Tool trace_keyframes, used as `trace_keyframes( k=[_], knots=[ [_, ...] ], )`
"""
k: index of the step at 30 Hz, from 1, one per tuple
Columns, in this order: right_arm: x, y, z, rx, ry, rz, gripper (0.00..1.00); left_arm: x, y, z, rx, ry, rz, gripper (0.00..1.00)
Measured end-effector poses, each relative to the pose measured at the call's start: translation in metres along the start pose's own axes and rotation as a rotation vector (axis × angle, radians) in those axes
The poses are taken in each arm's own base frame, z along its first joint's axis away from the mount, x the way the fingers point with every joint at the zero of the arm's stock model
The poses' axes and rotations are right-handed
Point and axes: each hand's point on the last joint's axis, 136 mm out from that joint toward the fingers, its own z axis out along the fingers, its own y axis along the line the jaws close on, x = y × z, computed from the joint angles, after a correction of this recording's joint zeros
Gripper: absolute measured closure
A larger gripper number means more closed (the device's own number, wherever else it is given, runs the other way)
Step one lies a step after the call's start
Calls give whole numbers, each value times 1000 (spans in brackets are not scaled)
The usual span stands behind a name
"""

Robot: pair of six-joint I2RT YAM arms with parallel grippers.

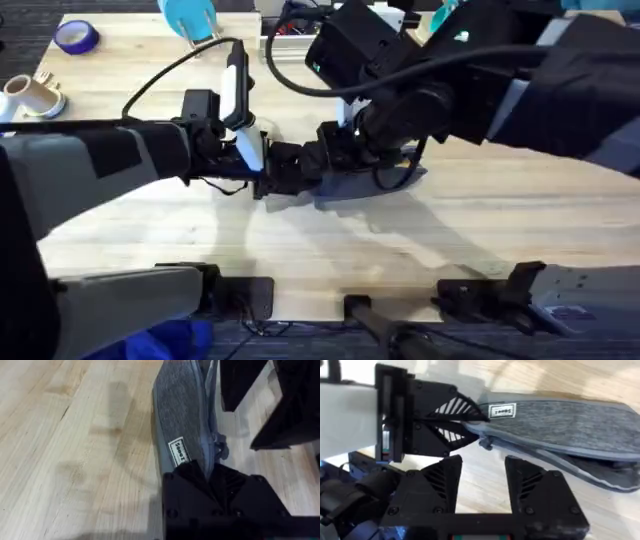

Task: Unzip the bag, pick up the pens from the table one at a time and place them inside, then zip the bag closed.

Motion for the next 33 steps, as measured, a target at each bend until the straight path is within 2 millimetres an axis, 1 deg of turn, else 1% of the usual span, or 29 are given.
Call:
trace_keyframes(
  k=[7, 16, 26, 33],
  knots=[
    [-2, -5, 6, 36, -9, 54, 481, 0, 0, 0, 0, 0, 0, 958],
    [-2, -1, 16, 48, -6, 59, 486, 0, 0, 0, 0, 0, 0, 958],
    [-3, -2, 34, 73, 14, 68, 484, 0, 0, 0, 0, 0, 1, 958],
    [-6, -3, 37, 81, 2, 71, 474, 0, 0, 0, -1, 0, 0, 958]
  ],
)
